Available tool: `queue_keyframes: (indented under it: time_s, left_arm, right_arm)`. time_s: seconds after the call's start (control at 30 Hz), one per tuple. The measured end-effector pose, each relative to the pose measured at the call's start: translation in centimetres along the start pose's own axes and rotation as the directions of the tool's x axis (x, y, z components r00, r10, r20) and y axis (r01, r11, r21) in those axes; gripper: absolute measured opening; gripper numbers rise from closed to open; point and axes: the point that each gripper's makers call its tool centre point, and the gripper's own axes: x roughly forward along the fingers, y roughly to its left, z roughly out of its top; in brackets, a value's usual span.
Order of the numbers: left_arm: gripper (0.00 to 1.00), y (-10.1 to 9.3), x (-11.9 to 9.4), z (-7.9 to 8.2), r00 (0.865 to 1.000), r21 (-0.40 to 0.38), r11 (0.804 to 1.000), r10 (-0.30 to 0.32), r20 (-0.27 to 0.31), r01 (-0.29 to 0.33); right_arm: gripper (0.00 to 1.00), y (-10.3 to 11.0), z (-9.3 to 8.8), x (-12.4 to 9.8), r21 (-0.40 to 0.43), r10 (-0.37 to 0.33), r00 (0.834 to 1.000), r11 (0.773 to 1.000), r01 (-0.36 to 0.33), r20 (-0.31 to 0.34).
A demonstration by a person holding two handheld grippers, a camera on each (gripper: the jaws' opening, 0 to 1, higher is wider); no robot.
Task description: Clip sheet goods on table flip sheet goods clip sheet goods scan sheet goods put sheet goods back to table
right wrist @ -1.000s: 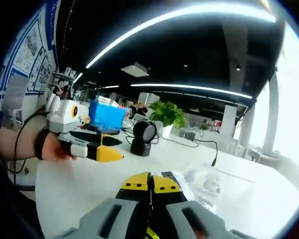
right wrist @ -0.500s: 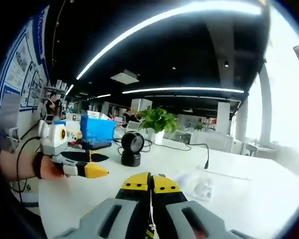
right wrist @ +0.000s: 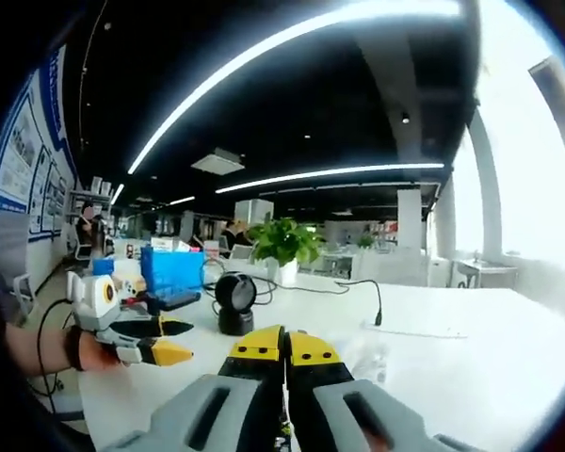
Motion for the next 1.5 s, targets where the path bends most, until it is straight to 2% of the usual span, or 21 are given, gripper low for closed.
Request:
queue_keyframes:
  time_s: [0.17,0.3,0.57,0.67,0.73,0.77,0.87,0.97,1.2,1.23,1.3,1.4,1.5]
  left_arm:
    - [0.42,0.0,0.0,0.0,1.000,-0.001,1.000,-0.001,0.000,0.001]
    - [0.42,0.0,0.0,0.0,1.000,0.001,1.000,-0.002,-0.001,0.002]
    - [0.41,0.0,0.1,0.0,1.000,0.002,1.000,-0.002,-0.001,0.002]
    - [0.41,0.0,0.1,0.0,1.000,0.003,1.000,-0.003,-0.001,0.003]
    - [0.41,0.0,0.1,0.0,1.000,0.003,1.000,-0.002,-0.001,0.002]
    - [0.41,0.0,0.1,0.0,1.000,0.003,1.000,-0.002,-0.001,0.002]
    - [0.41,0.0,0.0,0.0,1.000,0.001,1.000,0.000,0.001,0.000]
    - [0.41,0.0,0.1,0.0,1.000,0.003,1.000,-0.002,-0.001,0.002]
    - [0.41,0.0,0.0,0.0,1.000,0.004,1.000,-0.001,-0.002,0.001]
    - [0.41,0.0,0.0,0.0,1.000,0.006,1.000,-0.001,-0.003,0.001]
    - [0.41,0.0,0.0,0.0,1.000,0.006,1.000,0.000,-0.003,0.000]
    - [0.41,0.0,0.0,0.0,1.000,0.006,1.000,0.001,-0.003,-0.001]
    - [0.41,0.0,0.0,-0.1,1.000,0.007,1.000,0.001,-0.004,-0.001]
  right_arm:
    - [0.00,-0.6,1.0,-0.1,0.006,-0.010,1.000,1.000,0.010,0.021]
    - [0.00,-1.4,1.7,-0.2,0.042,-0.019,0.999,0.999,0.017,0.032]
    - [0.00,-3.0,3.3,-0.7,0.110,-0.070,0.993,0.992,0.060,0.096]
    - [0.00,-3.7,3.9,-0.8,0.155,-0.092,0.988,0.985,0.072,0.123]
    - [0.00,-4.5,4.8,-1.1,0.257,-0.100,0.979,0.965,0.051,0.180]
    - [0.00,-4.5,4.9,-1.1,0.270,-0.094,0.977,0.962,0.040,0.191]
    - [0.00,-6.6,3.6,-1.6,0.303,-0.158,0.973,0.948,0.102,0.167]
    - [0.00,-7.8,2.6,-2.1,0.345,-0.188,0.969,0.930,0.124,0.159]
    - [0.00,-10.2,2.4,-3.8,0.373,-0.283,0.943,0.905,0.203,0.174]
    - [0.00,-11.2,2.2,-4.5,0.395,-0.318,0.932,0.890,0.229,0.174]
    - [0.00,-12.2,1.8,-5.2,0.418,-0.353,0.919,0.872,0.256,0.174]
    - [0.00,-13.2,0.9,-6.0,0.393,-0.373,0.913,0.874,0.286,0.164]
    - [0.00,-14.4,-0.2,-6.8,0.433,-0.407,0.902,0.845,0.313,0.143]
